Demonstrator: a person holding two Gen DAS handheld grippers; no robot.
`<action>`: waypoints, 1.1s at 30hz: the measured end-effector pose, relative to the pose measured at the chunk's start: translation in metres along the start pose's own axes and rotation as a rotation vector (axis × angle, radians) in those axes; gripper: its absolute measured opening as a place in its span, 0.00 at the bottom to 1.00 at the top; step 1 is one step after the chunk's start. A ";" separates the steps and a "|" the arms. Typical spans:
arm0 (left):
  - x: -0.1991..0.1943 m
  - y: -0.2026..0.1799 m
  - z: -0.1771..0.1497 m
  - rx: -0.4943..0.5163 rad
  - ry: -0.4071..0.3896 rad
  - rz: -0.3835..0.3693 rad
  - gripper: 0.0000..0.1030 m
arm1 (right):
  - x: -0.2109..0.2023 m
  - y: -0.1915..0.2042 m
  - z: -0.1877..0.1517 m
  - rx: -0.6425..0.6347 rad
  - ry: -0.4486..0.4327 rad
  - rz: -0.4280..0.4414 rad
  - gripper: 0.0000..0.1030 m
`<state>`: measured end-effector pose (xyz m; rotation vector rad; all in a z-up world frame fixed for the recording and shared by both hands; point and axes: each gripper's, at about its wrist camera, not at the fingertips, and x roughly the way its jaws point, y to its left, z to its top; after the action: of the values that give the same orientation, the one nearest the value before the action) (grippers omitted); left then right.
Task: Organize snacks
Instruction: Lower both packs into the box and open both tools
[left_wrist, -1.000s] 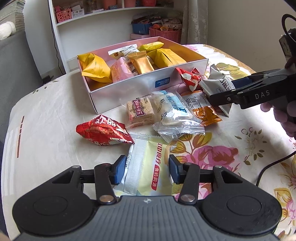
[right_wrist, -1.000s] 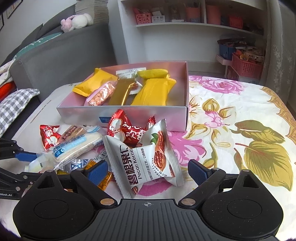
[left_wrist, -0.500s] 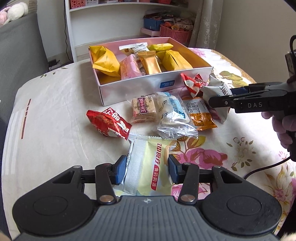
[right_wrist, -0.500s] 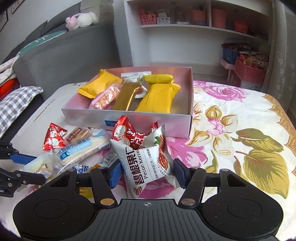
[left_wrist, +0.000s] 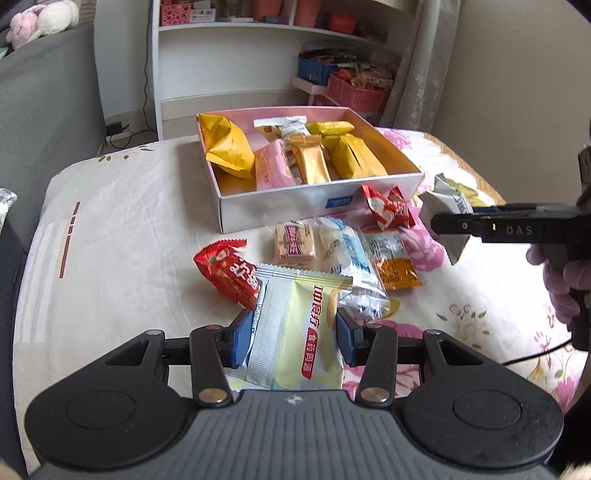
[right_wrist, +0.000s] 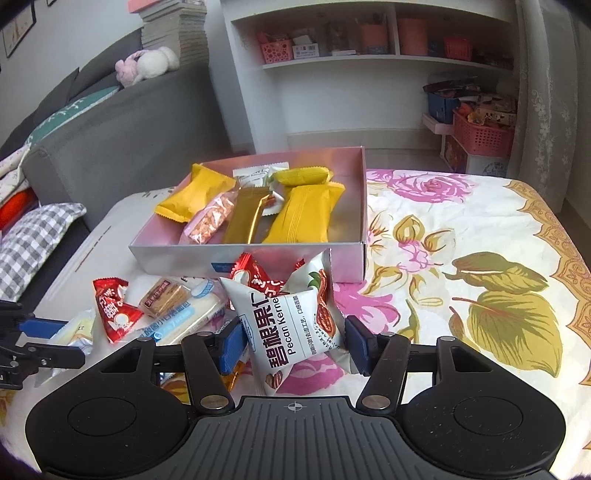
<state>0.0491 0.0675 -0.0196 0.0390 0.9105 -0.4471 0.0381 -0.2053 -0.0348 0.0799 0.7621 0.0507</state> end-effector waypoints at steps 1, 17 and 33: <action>0.000 0.000 0.002 -0.012 -0.007 0.000 0.42 | -0.002 0.000 0.001 0.004 -0.008 0.006 0.56; 0.024 0.004 0.052 -0.160 -0.186 0.107 0.42 | 0.019 0.000 0.041 0.184 -0.089 0.059 0.56; 0.076 0.012 0.079 -0.319 -0.214 0.130 0.42 | 0.059 -0.023 0.063 0.276 -0.091 0.042 0.56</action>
<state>0.1539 0.0341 -0.0311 -0.2360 0.7547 -0.1767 0.1247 -0.2272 -0.0314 0.3587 0.6727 -0.0182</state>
